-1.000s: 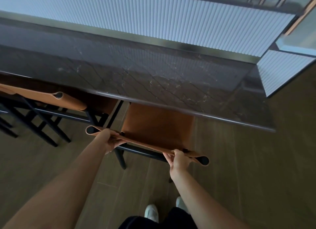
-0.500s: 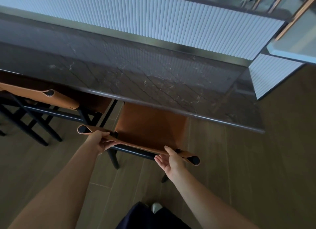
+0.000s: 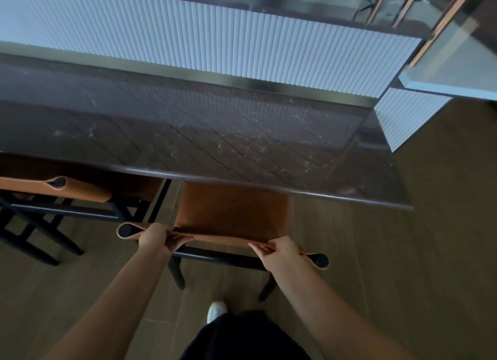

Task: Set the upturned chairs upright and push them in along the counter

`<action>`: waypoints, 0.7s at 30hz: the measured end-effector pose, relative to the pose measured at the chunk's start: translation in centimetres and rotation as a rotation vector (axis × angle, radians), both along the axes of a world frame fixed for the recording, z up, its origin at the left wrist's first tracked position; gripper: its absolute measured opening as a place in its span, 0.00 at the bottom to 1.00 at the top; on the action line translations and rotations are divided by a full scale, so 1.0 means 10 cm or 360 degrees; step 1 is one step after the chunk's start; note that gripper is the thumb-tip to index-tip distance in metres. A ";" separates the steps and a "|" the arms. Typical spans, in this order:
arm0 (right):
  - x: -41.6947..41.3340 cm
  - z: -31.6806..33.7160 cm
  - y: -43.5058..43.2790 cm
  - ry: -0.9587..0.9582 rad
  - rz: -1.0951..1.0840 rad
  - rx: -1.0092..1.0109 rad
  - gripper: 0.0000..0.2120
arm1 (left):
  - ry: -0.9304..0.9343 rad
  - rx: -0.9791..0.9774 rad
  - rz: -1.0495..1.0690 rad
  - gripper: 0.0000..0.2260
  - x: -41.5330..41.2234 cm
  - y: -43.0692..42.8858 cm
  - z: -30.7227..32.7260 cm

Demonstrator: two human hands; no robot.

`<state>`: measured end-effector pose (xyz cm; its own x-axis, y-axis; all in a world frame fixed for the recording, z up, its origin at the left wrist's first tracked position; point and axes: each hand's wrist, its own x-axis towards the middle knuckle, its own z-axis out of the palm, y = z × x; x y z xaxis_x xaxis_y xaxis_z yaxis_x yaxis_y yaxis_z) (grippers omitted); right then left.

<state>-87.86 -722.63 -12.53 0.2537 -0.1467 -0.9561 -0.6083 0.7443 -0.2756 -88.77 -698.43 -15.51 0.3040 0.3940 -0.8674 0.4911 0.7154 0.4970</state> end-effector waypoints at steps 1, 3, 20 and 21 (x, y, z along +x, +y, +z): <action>0.07 0.00 0.00 0.0013 0.0017 -0.0014 0.24 | -0.0016 0.0007 -0.0030 0.19 0.05 0.01 0.04; 0.18 0.04 0.00 0.0002 0.0025 -0.0054 0.23 | -0.0016 0.0055 -0.0076 0.17 0.12 -0.03 0.21; 0.27 0.21 -0.01 -0.0235 0.0002 -0.0350 0.21 | -0.0127 -0.0006 -0.0445 0.10 0.39 0.01 0.48; 0.28 0.20 -0.02 -0.0240 -0.0014 -0.0335 0.21 | -0.0146 -0.0031 -0.0448 0.11 0.40 -0.01 0.47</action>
